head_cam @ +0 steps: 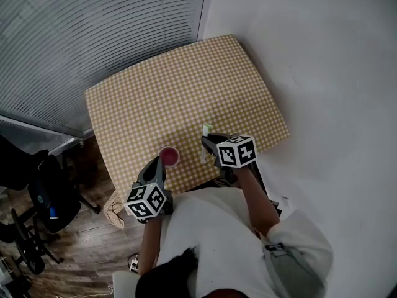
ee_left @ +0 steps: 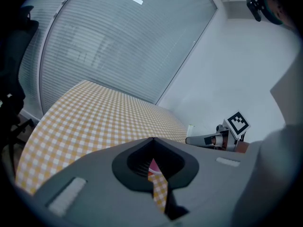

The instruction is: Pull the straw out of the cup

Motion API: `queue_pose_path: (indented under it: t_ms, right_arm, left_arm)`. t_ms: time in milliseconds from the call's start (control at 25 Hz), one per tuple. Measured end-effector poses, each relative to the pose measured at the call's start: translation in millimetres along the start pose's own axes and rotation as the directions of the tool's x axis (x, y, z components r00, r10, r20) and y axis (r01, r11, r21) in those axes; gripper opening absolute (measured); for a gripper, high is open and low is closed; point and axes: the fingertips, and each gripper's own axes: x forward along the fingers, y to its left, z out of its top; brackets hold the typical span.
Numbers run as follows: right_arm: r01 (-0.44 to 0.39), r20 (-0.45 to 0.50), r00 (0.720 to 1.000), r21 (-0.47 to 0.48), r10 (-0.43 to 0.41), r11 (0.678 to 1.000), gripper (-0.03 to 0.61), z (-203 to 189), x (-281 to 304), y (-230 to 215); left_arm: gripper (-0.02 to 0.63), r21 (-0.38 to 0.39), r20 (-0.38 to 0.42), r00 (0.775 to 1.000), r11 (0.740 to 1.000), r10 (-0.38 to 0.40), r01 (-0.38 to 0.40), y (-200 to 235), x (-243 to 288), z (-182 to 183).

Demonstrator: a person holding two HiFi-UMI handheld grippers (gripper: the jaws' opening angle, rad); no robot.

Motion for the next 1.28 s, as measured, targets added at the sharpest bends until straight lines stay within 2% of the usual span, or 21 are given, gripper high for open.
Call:
queue_pose_path:
  t_ms: [520, 1080, 1280]
  right_arm:
    - [-0.037, -0.002, 0.999, 0.023, 0.037, 0.999, 0.048, -6.3, 24.9, -9.0]
    - [-0.034, -0.051, 0.998, 0.032, 0.036, 0.999, 0.049, -15.4, 50.3, -18.7]
    - [-0.007, -0.075, 0.997, 0.012, 0.008, 1.0, 0.054, -22.1, 55.3, -19.8]
  left_arm:
    - [0.017, -0.005, -0.023, 1.0, 1.0, 0.009, -0.009, 3.0, 2.2, -2.2]
    - [0.017, -0.011, -0.021, 0.999, 0.999, 0.05, -0.05, 7.0, -0.2, -4.6]
    - [0.017, -0.014, -0.02, 0.998, 0.998, 0.059, -0.059, 8.2, -4.5, -5.6]
